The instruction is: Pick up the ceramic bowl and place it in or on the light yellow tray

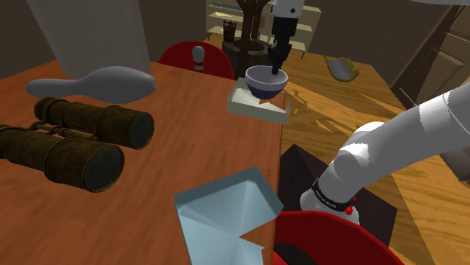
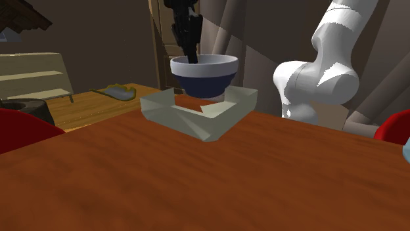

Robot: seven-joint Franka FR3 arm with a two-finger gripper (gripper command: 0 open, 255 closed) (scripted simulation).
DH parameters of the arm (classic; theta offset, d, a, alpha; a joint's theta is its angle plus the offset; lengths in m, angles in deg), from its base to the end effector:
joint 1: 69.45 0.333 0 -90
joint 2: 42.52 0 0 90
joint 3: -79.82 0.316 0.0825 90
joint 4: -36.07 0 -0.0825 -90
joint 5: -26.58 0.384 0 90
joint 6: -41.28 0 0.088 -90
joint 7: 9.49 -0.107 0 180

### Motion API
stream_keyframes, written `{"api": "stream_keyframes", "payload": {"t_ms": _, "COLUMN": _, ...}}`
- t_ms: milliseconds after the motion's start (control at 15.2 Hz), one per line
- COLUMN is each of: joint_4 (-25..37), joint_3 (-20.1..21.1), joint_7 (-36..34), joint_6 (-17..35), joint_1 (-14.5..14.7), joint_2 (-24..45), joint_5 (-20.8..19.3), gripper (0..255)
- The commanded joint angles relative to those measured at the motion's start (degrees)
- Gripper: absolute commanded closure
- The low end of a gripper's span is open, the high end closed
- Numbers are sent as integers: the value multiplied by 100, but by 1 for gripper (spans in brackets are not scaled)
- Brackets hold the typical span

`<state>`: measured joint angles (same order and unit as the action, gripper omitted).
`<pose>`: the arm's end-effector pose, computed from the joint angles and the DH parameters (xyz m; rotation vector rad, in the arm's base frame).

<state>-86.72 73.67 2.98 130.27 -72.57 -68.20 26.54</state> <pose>0.3950 -0.0713 0.5684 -3.0617 -0.1069 0.2043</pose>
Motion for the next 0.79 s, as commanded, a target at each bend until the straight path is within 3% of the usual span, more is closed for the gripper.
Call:
{"api": "stream_keyframes", "payload": {"t_ms": 0, "joint_4": -3, "joint_3": 0, "joint_7": 1, "joint_6": 6, "joint_1": 0, "joint_2": 1, "joint_5": 0, "gripper": 255}}
{"api": "stream_keyframes", "payload": {"t_ms": 198, "joint_4": -3, "joint_3": 0, "joint_7": 1, "joint_6": 6, "joint_1": 0, "joint_2": 1, "joint_5": 0, "gripper": 255}}
{"api": "stream_keyframes", "payload": {"t_ms": 264, "joint_4": -3, "joint_3": -1, "joint_7": 1, "joint_6": 6, "joint_1": 0, "joint_2": 1, "joint_5": 0, "gripper": 0}}
{"api": "stream_keyframes", "payload": {"t_ms": 594, "joint_4": -2, "joint_3": -1, "joint_7": 1, "joint_6": 6, "joint_1": 0, "joint_2": 1, "joint_5": 0, "gripper": 0}}
{"api": "stream_keyframes", "payload": {"t_ms": 726, "joint_4": 482, "joint_3": -8, "joint_7": 9, "joint_6": -360, "joint_1": 5, "joint_2": 120, "joint_5": 8, "gripper": 0}}
